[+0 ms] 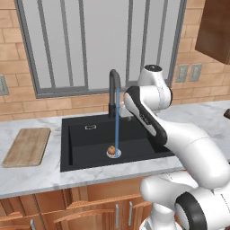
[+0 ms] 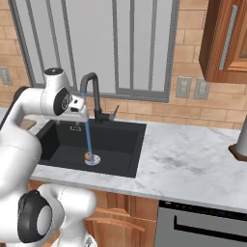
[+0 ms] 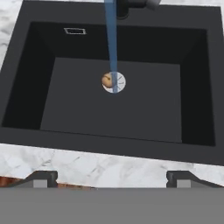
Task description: Pick the peach from the sink and place it on the cutting board to airdry. Then turn off the sink faucet.
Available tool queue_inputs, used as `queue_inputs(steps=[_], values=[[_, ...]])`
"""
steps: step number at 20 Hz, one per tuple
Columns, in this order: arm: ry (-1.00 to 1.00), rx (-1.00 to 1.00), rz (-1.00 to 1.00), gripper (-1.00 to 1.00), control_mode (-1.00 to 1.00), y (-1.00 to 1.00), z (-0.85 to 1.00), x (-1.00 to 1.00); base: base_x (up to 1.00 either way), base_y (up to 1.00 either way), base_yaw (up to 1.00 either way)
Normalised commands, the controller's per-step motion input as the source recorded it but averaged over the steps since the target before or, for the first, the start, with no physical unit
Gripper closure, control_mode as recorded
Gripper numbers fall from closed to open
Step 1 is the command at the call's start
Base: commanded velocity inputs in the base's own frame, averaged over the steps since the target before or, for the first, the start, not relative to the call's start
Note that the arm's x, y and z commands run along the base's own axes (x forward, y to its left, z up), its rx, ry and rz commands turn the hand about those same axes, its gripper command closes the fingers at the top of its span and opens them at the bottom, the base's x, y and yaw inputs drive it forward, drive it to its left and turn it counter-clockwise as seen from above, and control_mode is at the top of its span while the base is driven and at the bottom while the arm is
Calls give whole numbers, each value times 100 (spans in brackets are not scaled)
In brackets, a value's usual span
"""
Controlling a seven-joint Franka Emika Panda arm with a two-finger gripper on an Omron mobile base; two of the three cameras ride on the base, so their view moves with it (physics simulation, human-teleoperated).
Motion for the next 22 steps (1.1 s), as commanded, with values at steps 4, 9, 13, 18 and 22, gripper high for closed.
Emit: queue_inputs(steps=[4,9,13,18,22], values=[[0,0,1,-100,-100,20,-15,3,0,0,0],[0,0,1,-100,-100,30,-6,0,0,0,0],[0,0,2,-100,-100,20,-8,0,0,0,0],[0,1,5,-100,-100,3,-16,19,0,0,0],[0,0,6,-100,-100,0,-20,30,0,0,0]])
